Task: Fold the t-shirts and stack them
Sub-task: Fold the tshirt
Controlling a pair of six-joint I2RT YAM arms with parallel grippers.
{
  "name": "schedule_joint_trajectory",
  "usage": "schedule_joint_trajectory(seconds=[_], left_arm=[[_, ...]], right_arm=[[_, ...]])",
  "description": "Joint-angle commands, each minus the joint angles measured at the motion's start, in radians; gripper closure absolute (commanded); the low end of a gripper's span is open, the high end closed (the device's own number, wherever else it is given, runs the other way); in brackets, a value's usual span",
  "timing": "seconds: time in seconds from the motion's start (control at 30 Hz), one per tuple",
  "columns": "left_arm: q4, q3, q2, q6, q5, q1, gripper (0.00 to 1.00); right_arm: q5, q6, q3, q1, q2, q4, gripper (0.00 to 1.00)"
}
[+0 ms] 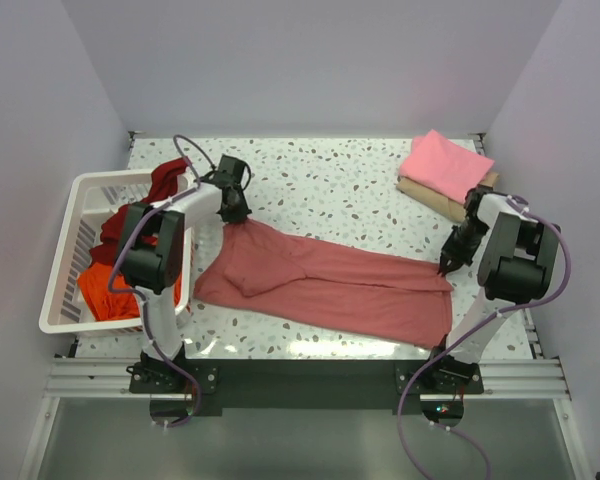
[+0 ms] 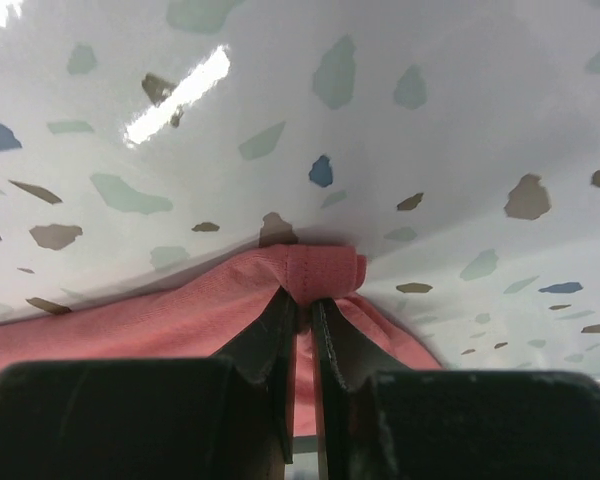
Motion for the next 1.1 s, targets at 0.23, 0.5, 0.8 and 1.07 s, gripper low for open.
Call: schedule_joint_trajectory(seconds=[0.23, 0.5, 0.8, 1.07], left_arm=[[0.134, 0.228, 0.113, 0.033, 0.142, 0.011, 1.00], [0.161, 0.236, 0.130, 0.041, 0.176, 0.013, 1.00], [0.143, 0.179, 0.104, 0.003, 0.103, 0.030, 1.00], [0.138, 0.136, 0.073, -0.017, 0.081, 0.031, 1.00]], right_arm=[[0.022, 0.038, 0.119, -0.086, 0.047, 0.088, 1.00], [0.029, 0.060, 0.184, -0.124, 0.084, 0.075, 1.00], [0.035, 0.075, 0.188, -0.126, 0.101, 0.078, 1.00], [0.029, 0.075, 0.175, -0.127, 0.101, 0.082, 1.00]])
